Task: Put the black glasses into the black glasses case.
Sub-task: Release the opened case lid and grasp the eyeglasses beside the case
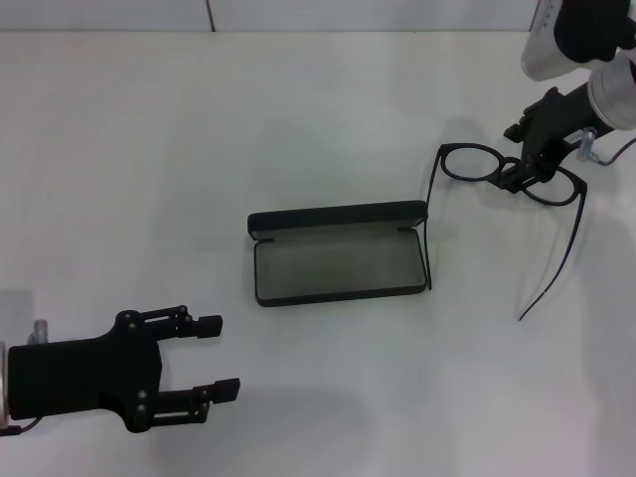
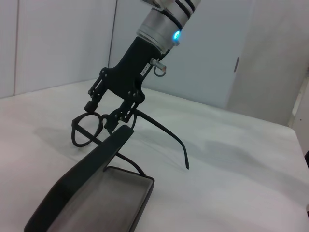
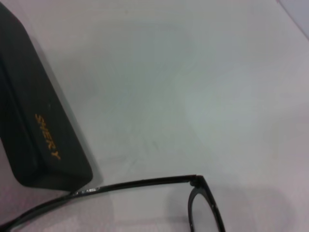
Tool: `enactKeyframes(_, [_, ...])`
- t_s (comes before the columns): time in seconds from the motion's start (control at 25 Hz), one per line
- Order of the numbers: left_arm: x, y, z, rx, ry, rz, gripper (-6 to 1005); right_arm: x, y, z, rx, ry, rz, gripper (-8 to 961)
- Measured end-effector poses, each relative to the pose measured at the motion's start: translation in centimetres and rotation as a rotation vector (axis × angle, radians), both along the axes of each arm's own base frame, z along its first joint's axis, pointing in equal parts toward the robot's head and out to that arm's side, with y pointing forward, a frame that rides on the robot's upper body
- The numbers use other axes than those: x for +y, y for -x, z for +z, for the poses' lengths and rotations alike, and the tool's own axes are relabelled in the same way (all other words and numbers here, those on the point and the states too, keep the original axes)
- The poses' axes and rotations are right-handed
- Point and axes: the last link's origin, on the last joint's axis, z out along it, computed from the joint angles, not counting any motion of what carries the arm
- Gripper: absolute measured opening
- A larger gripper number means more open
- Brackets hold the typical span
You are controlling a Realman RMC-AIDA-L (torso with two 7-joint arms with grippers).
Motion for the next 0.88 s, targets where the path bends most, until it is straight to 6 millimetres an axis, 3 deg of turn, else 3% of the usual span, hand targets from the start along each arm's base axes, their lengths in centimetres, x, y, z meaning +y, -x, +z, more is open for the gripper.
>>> enactKeyframes(0.32, [0.08,-0.02,0.06,0.002,-0.001,-0.003,739,-0.1,-0.24,-0.03,0.0,0.0,-0.006,656])
enactKeyframes(0.56, [0.12,0.01,0.15,0.004,-0.002,-0.001,739,-0.26,-0.3,-0.11,-0.002,0.01,-0.011,580])
enactKeyframes(0.88, [0.18,0.05,0.24,0.004,-0.006,0.001,738,-0.45,-0.29,-0.32,-0.014,0.023,-0.006,227])
